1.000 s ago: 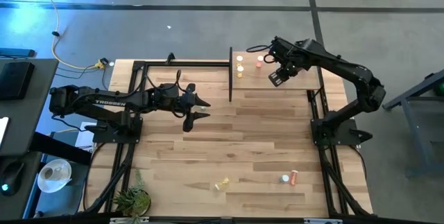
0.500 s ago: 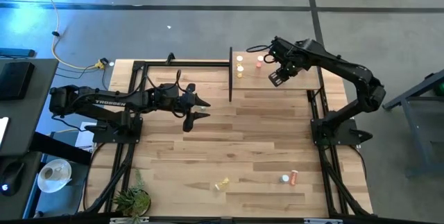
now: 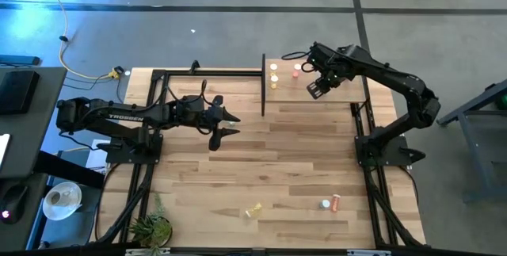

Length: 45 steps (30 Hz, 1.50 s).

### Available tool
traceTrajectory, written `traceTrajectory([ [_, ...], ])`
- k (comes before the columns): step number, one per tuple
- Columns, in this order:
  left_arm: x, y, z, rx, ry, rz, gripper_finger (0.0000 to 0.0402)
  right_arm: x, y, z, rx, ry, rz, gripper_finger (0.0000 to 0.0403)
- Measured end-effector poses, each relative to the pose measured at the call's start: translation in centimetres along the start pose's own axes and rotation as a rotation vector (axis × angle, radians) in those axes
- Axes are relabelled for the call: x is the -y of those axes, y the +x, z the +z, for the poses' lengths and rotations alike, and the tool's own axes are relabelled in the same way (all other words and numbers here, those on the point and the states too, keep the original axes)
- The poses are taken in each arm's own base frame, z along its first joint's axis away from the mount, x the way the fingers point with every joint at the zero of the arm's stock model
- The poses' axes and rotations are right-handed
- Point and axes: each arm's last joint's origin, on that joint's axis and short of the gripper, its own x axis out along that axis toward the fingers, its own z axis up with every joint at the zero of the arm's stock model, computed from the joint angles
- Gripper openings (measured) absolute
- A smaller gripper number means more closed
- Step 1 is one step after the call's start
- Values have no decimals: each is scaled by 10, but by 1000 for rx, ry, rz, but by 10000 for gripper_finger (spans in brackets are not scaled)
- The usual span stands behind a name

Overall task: Pick and place medicine bottles onto shelf by color
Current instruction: Put the right green pill bottle on the shelf aligned with the other green pill bottle, then put the right blue pill bottle on the shelf aligned with the other blue pill bottle

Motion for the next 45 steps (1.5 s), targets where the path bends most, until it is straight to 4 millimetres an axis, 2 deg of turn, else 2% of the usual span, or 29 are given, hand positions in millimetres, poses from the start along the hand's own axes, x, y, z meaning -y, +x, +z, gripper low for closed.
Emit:
traceTrajectory([
  [10, 0, 0, 0, 0, 0, 0, 184, 0, 1, 0, -2, -16, 3, 188],
  [21, 0, 0, 0, -1, 0, 0, 184, 0, 0, 2, 18, -30, -17, 195],
  [31, 0, 0, -1, -6, -1, 0, 184, -1, -37, 9, 121, -43, 20, 195],
  [38, 0, 0, -6, -57, -31, -1, 184, -21, -58, -3, 159, -136, 60, 195],
  [45, 0, 0, -6, -59, -38, 0, 184, -45, -69, -37, 182, -230, 115, 195],
])
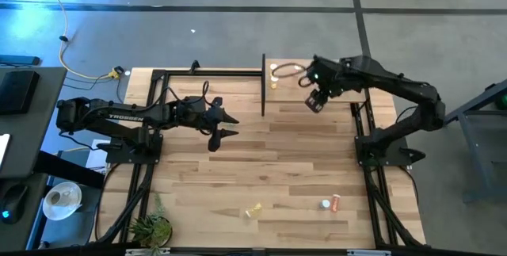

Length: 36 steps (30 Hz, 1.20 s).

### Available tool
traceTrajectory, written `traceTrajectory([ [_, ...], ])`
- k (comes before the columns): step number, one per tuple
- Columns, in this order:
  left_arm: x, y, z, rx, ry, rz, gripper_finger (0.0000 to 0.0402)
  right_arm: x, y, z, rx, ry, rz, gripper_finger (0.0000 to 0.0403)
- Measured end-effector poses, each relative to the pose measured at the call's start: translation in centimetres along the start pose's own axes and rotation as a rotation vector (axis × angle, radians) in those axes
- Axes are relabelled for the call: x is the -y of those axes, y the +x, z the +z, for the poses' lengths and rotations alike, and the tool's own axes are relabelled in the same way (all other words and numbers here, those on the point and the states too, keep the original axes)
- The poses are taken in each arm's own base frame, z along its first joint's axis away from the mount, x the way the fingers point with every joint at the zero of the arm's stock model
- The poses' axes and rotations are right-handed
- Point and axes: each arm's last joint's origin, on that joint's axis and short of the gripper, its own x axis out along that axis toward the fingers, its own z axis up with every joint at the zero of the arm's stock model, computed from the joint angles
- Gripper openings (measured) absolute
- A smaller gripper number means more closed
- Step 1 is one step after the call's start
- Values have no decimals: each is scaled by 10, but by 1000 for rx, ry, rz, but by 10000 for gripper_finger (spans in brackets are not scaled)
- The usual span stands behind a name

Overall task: Pick and place medicine bottles onto shelf by color
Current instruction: Put the right blue pill bottle on the shelf aligned with the other blue pill bottle

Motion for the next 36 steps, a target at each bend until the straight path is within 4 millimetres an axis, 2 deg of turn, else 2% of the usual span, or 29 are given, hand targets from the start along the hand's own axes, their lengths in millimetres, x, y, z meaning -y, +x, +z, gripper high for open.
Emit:
traceTrajectory([
  [9, 0, 0, 2, 16, -13, 5, 184, -36, 0, -46, 9, -78, 80, 195],
  [17, 0, 0, 1, 14, -14, 5, 184, -60, 16, -81, 29, -108, 148, 195],
  [27, 0, 0, 1, 14, -13, 4, 184, -90, 35, -114, 32, -167, 213, 195],
  [36, 0, 0, 1, 14, -13, 4, 184, -107, 46, -144, 24, -182, 222, 195],
])
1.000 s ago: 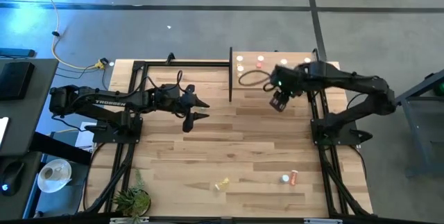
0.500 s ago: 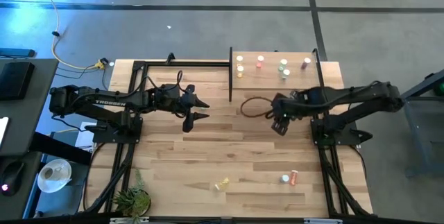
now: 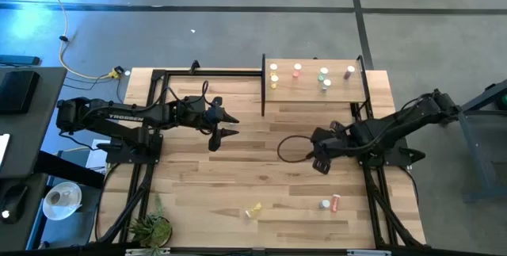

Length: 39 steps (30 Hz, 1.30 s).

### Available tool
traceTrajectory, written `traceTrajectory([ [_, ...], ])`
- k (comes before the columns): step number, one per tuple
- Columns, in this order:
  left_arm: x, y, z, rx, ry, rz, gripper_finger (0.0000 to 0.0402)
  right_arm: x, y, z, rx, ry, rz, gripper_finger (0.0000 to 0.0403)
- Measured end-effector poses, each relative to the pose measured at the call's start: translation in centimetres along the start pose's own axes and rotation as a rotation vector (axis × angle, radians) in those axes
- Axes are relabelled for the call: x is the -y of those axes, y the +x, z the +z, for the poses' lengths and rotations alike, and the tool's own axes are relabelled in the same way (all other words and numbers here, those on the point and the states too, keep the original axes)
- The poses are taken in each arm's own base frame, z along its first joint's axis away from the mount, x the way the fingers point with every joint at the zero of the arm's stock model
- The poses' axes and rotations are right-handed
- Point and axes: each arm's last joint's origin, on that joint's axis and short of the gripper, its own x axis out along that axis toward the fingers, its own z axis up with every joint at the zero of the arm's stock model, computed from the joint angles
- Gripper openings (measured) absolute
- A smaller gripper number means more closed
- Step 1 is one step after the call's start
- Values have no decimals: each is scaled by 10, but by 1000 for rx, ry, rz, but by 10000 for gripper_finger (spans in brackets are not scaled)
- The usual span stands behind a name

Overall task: Pick and place medicine bottles onto shelf by color
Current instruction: Put the right blue pill bottle on the shelf aligned with the other blue pill bottle

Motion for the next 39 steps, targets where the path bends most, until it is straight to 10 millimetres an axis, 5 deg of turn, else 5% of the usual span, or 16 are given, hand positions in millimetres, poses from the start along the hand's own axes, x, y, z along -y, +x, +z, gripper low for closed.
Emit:
traceTrajectory([
  [24, 0, 0, 0, 0, -8, -1, 184, -51, -23, -60, 228, -28, 50, 195],
  [39, 0, 0, 0, 0, -12, -2, 184, -95, -11, -98, 310, -81, 112, 195],
])
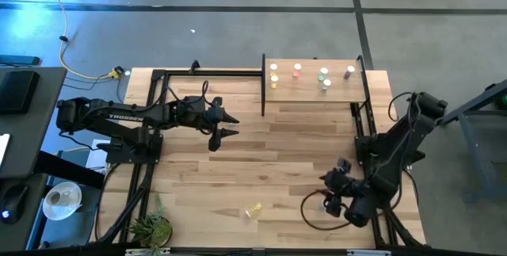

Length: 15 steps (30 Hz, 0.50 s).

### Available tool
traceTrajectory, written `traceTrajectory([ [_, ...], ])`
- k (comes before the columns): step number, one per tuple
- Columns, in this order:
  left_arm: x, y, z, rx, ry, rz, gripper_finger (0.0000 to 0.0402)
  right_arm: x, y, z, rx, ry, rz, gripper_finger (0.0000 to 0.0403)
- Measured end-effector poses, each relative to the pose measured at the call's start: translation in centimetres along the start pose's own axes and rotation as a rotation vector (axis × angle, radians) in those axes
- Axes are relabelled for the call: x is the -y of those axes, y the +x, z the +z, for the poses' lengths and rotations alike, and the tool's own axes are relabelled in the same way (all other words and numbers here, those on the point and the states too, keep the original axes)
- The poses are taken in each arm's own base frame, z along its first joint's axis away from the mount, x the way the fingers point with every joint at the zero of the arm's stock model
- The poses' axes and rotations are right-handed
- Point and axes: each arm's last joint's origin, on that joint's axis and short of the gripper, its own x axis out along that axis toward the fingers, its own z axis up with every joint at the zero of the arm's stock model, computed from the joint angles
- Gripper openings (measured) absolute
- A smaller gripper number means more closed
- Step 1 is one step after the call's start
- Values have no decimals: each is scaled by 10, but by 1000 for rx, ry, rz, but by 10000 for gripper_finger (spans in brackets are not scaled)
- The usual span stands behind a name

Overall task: Pick and place medicine bottles onto shelf by color
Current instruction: Put the right blue pill bottle on the shelf aligned with the other blue pill bottle

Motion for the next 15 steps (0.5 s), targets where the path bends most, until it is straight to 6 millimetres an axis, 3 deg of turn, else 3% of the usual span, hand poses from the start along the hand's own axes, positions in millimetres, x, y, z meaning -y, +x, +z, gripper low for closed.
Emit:
traceTrajectory([
  [15, 0, 0, 0, 0, -22, 0, 184, -17, -10, -24, 31, 3, 72, 195],
])
